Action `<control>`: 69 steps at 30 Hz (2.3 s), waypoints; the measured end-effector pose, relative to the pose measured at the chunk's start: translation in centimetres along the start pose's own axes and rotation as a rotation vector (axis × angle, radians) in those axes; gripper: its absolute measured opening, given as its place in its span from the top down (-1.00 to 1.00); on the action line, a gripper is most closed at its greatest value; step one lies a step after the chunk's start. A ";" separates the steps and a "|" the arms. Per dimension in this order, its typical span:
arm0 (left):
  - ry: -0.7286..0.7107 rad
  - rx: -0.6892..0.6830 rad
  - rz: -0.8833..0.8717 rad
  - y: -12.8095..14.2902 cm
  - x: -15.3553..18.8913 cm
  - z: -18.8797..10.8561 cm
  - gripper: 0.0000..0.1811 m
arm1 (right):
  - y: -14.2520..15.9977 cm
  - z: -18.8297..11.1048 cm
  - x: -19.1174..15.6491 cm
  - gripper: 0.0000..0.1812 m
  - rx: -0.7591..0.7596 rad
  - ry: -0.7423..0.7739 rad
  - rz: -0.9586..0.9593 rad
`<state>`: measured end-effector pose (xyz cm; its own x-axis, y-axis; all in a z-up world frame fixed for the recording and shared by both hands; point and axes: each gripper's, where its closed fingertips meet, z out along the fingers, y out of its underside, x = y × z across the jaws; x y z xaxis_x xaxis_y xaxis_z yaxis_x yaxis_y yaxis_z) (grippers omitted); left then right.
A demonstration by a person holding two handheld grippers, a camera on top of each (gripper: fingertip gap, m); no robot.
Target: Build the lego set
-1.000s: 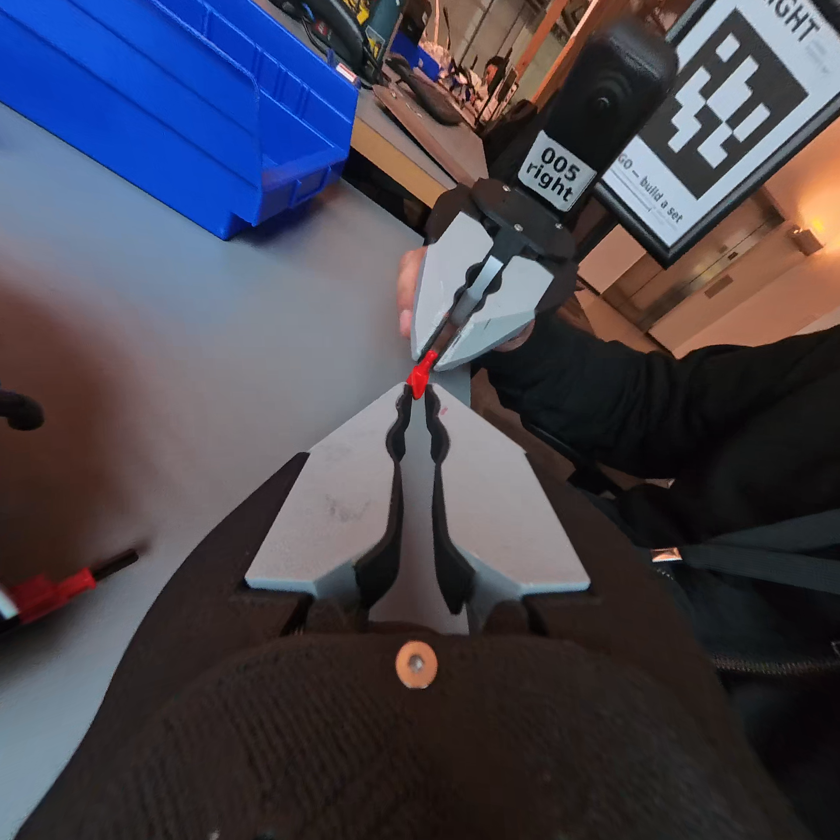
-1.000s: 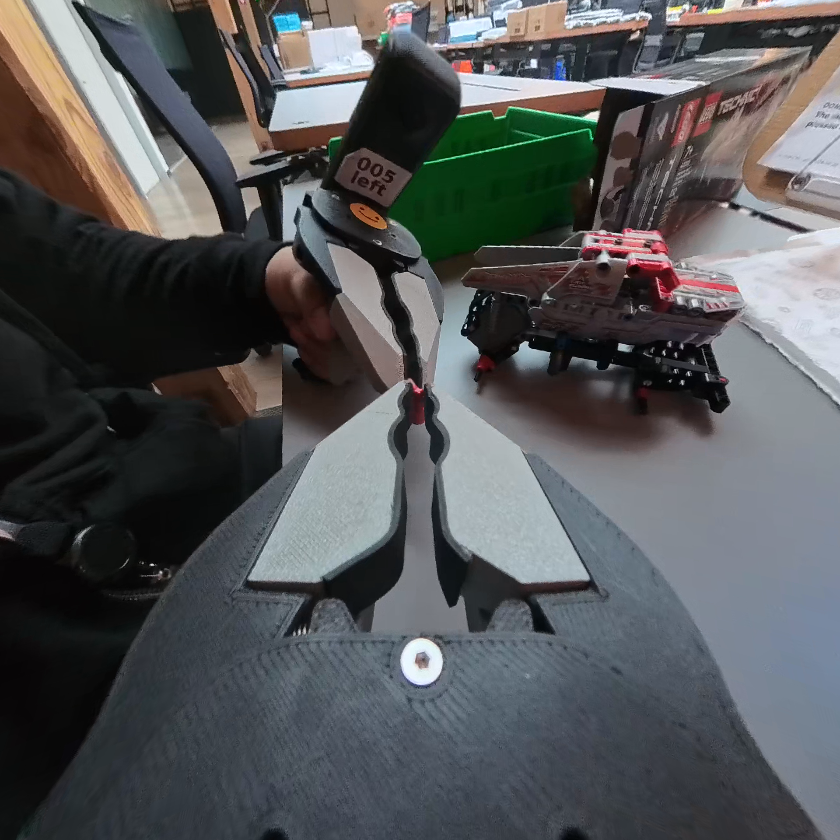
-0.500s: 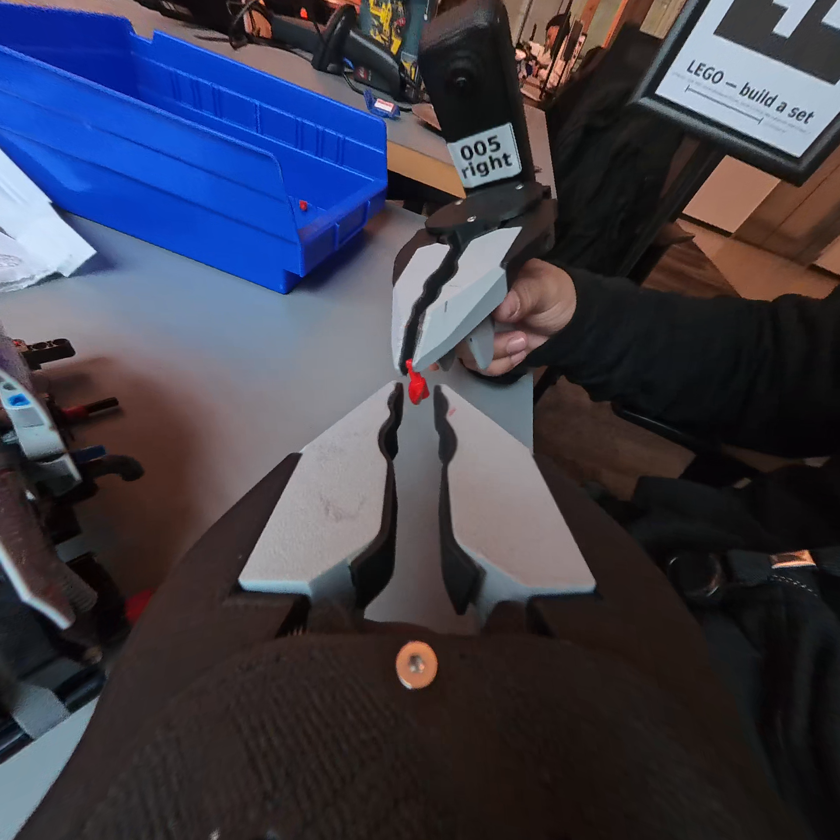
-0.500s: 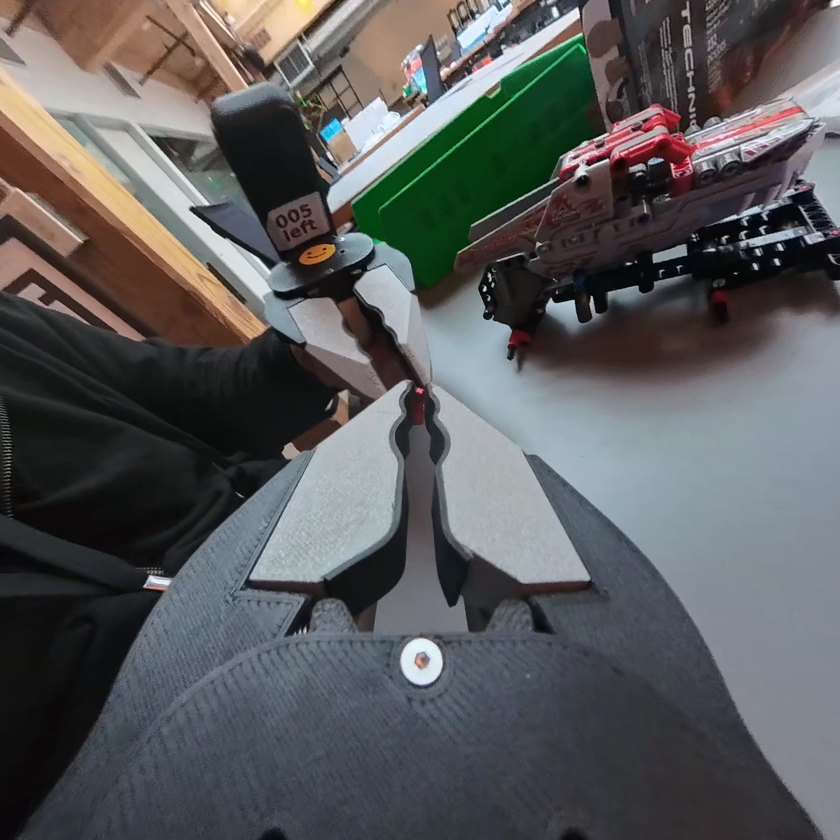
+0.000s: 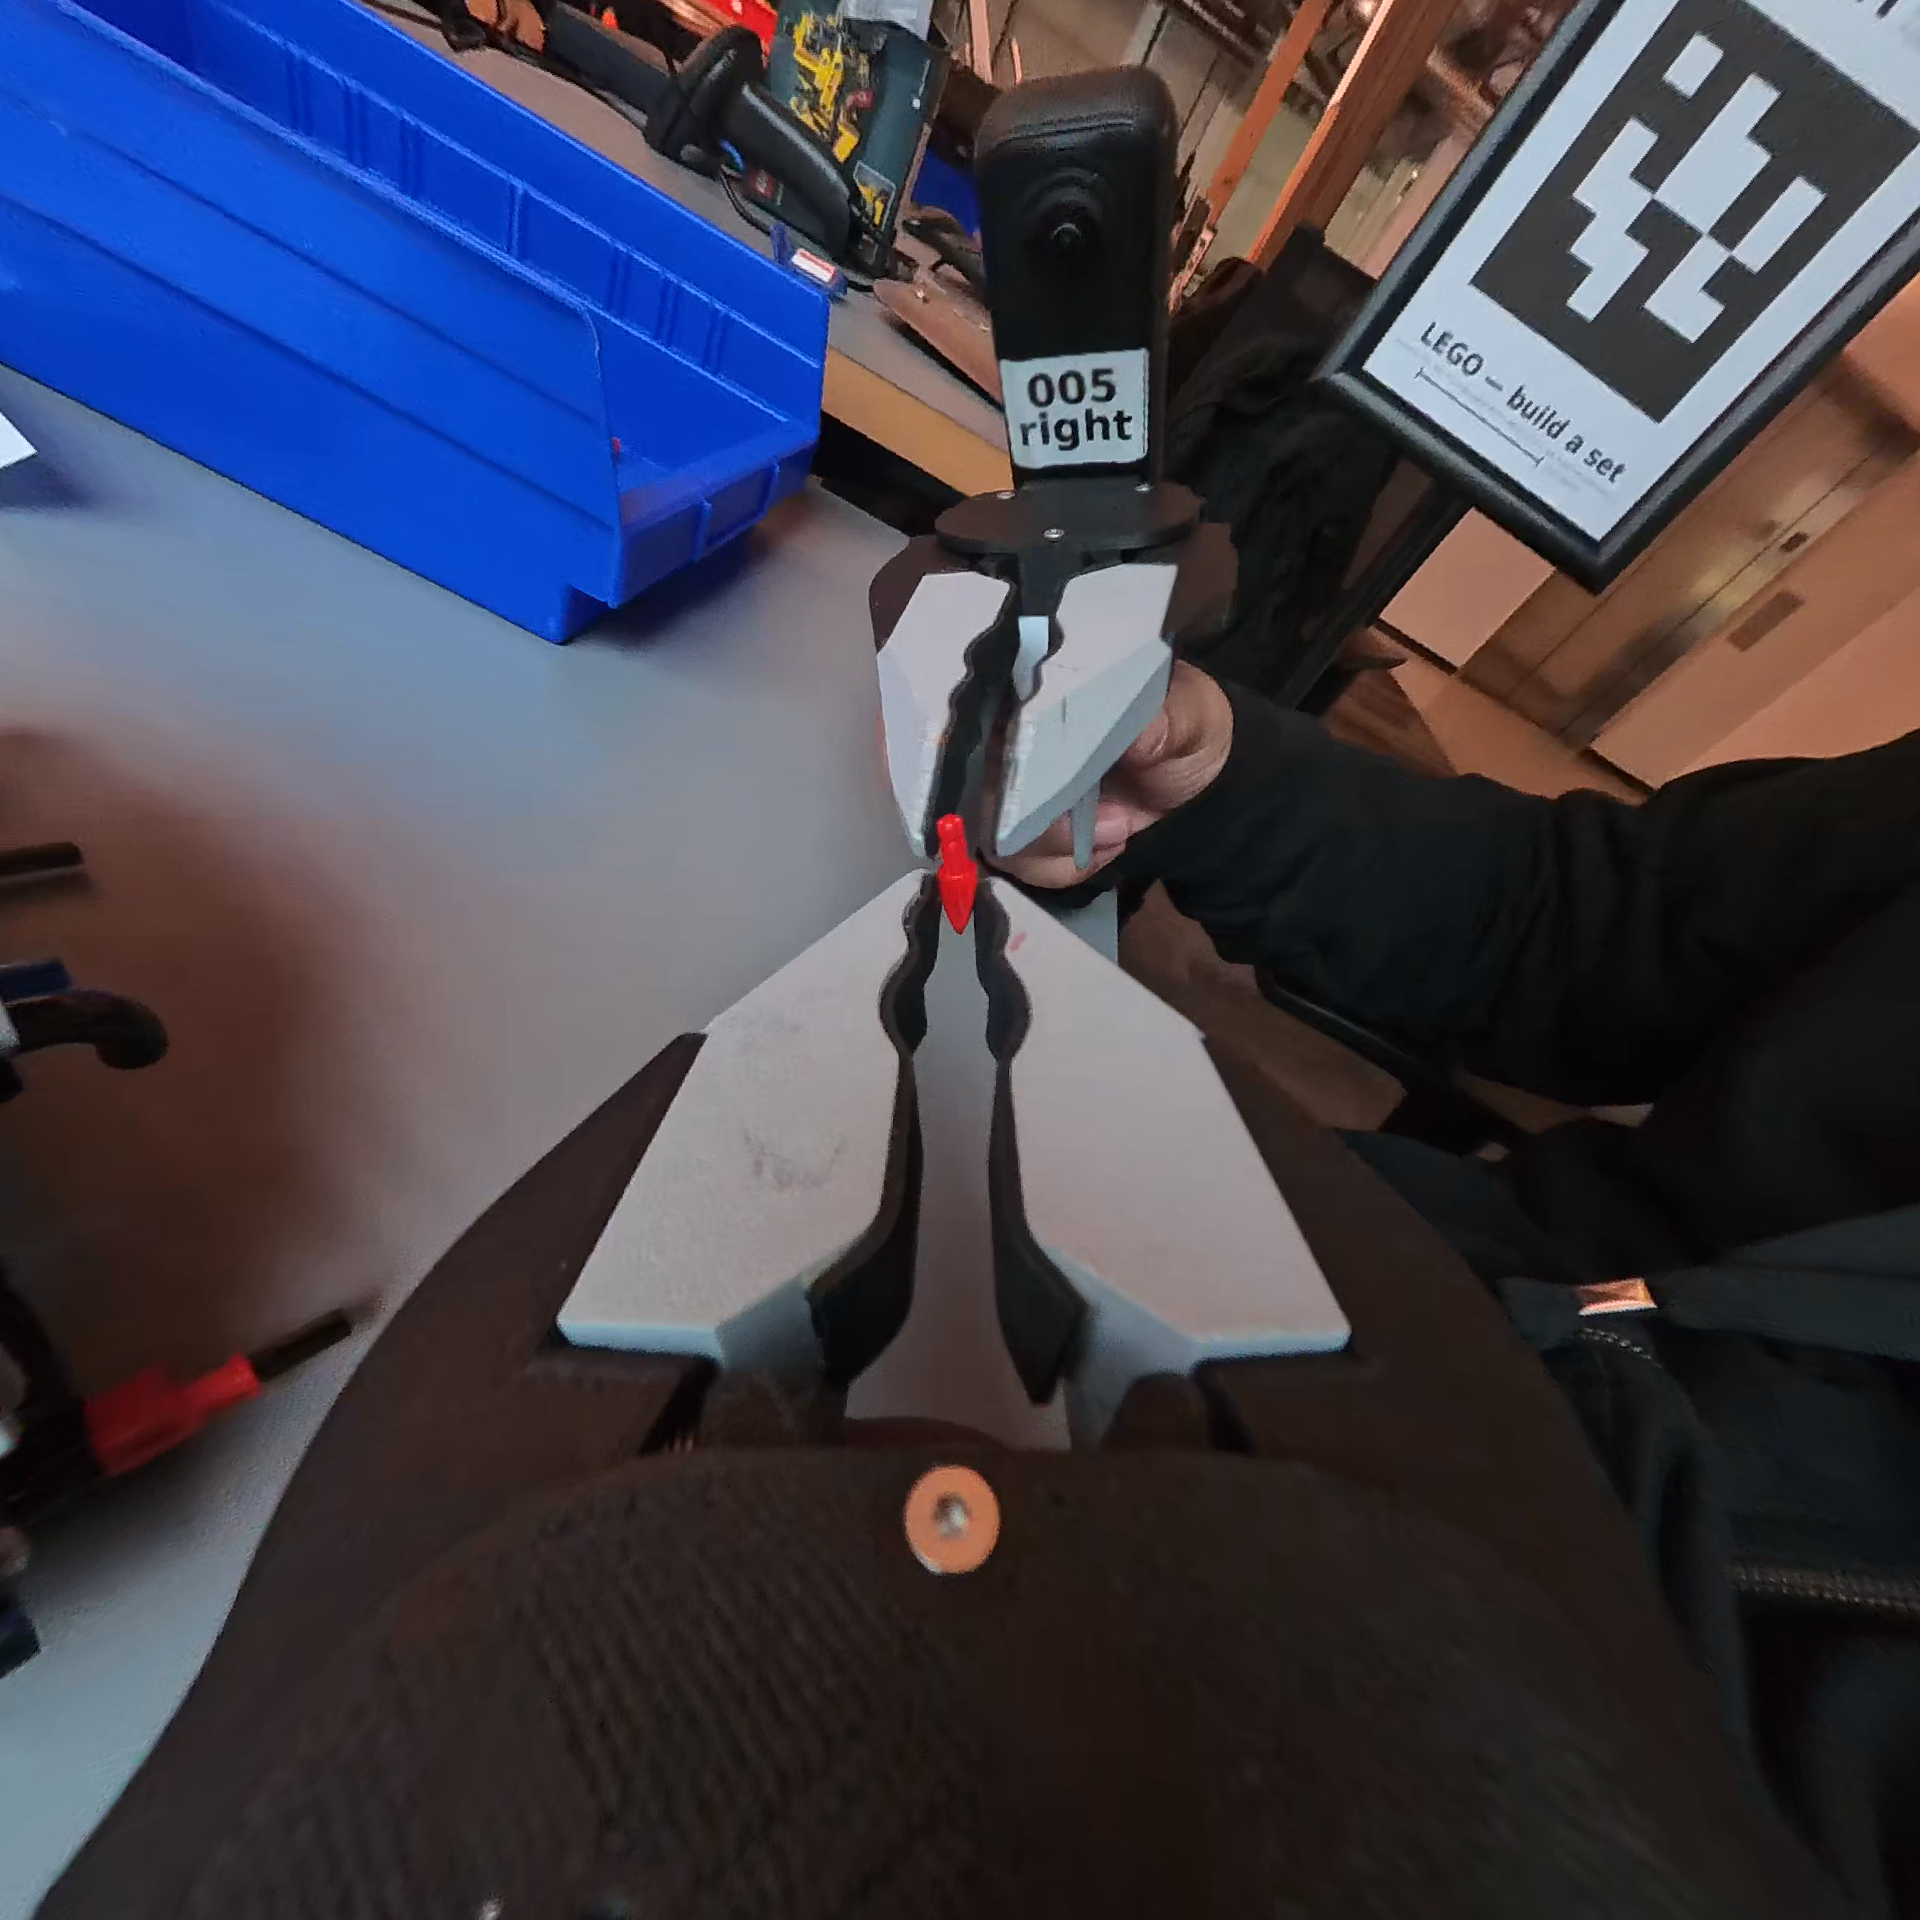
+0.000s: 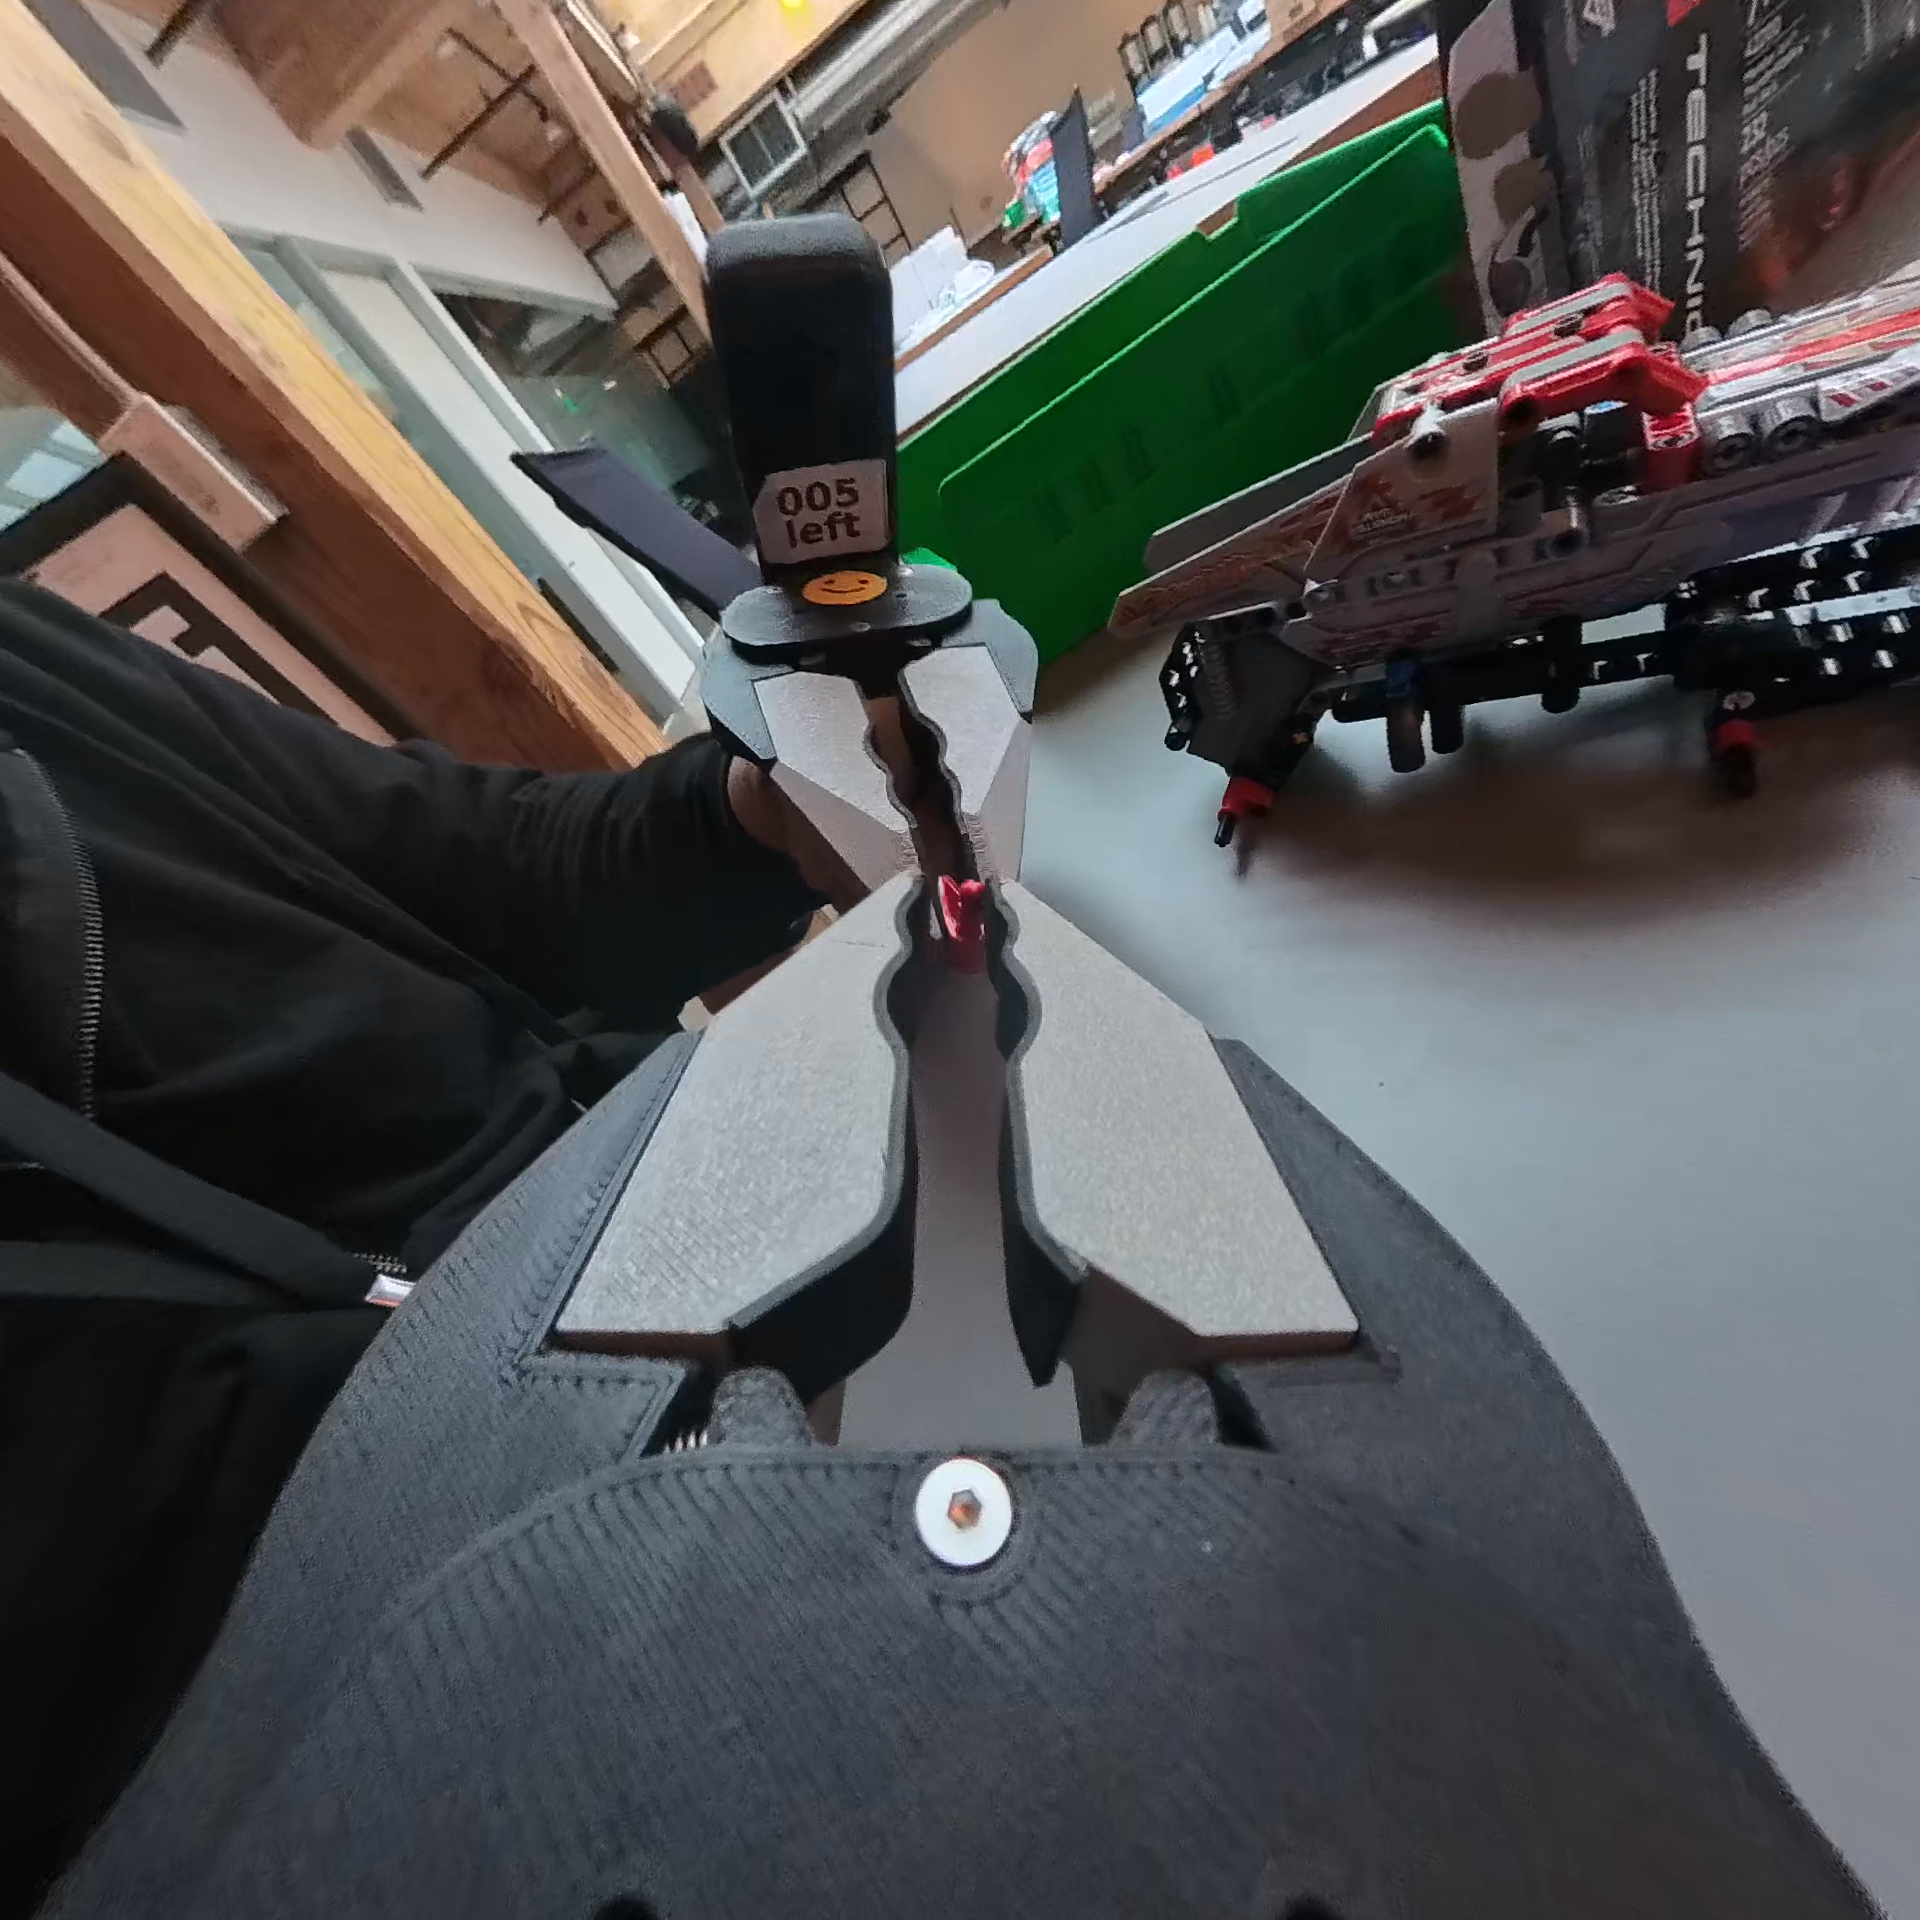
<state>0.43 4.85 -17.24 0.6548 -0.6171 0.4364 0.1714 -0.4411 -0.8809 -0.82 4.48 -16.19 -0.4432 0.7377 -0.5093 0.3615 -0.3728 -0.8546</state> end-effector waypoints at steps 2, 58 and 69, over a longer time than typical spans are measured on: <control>-0.007 -0.006 -0.005 0.1 -0.1 0.1 0.96 | 0.2 0.0 0.3 0.99 -0.015 0.025 -0.016; -0.135 0.009 0.094 -0.5 -1.4 1.0 0.96 | -4.7 -22.4 17.5 0.86 -0.346 1.063 -0.090; -0.069 0.071 0.157 -1.2 0.1 0.8 0.96 | -7.0 -17.1 10.5 0.78 -0.019 0.846 -0.201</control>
<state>0.91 5.88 -16.25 0.7258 -0.6278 0.2813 0.1130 -0.2946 -0.9489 6.03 24.42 -13.79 0.2557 0.9620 -0.0964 0.3589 -0.1870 -0.9144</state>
